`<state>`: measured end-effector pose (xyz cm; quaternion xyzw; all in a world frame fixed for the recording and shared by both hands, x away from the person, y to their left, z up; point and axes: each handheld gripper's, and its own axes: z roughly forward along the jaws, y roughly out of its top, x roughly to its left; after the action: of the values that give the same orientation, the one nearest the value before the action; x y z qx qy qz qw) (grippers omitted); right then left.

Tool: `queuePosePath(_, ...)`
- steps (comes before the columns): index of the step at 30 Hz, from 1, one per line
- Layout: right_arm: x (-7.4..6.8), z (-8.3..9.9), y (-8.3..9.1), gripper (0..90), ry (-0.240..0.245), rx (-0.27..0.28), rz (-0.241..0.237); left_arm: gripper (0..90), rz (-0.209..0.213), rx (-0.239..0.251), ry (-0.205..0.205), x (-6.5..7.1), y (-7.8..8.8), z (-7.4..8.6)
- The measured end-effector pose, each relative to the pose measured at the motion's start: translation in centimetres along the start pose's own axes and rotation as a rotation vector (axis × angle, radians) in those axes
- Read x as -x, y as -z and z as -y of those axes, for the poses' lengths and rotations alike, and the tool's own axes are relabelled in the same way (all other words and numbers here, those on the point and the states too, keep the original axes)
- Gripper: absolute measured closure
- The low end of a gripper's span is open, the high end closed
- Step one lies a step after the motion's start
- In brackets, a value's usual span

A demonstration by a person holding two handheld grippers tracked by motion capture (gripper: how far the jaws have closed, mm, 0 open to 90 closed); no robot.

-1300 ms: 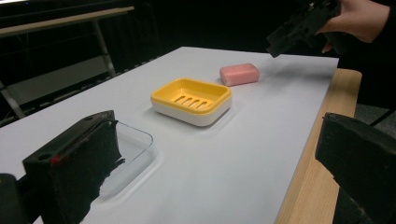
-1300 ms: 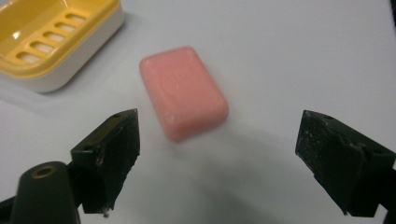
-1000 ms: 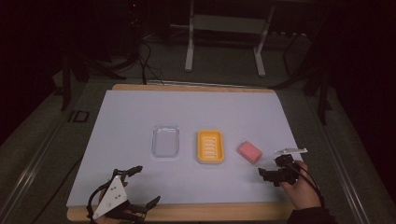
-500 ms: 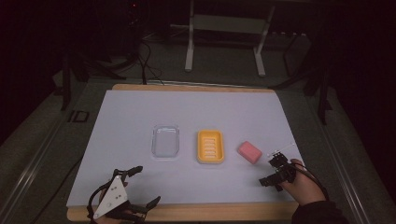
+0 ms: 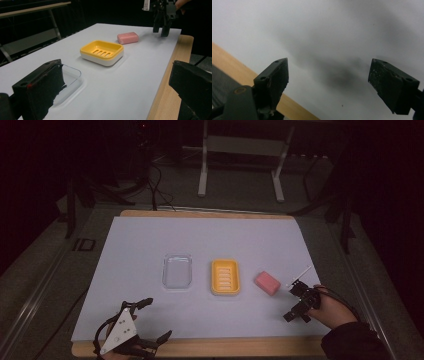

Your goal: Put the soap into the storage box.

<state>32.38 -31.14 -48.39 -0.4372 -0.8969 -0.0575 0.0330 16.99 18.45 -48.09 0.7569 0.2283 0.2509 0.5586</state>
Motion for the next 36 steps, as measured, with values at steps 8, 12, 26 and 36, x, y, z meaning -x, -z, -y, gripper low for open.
queuePosePath(8,0.6,-0.9,0.3,18.4,0.088,-0.085,-0.007,0.4,0.001,-0.001,0.0,0.0,-0.1,0.0)
queuePosePath(12,0.8,-1.5,0.5,16.9,0.12,-0.092,0.012,0.4,0.003,0.0,0.0,0.0,0.0,0.0)
queuePosePath(26,0.7,-4.1,0.9,14.3,0.188,-0.043,0.005,0.4,0.007,0.001,-0.001,0.0,0.0,0.0)
queuePosePath(36,0.3,-6.3,0.9,14.2,0.232,0.032,0.023,0.4,0.009,0.001,-0.003,0.1,0.0,0.0)
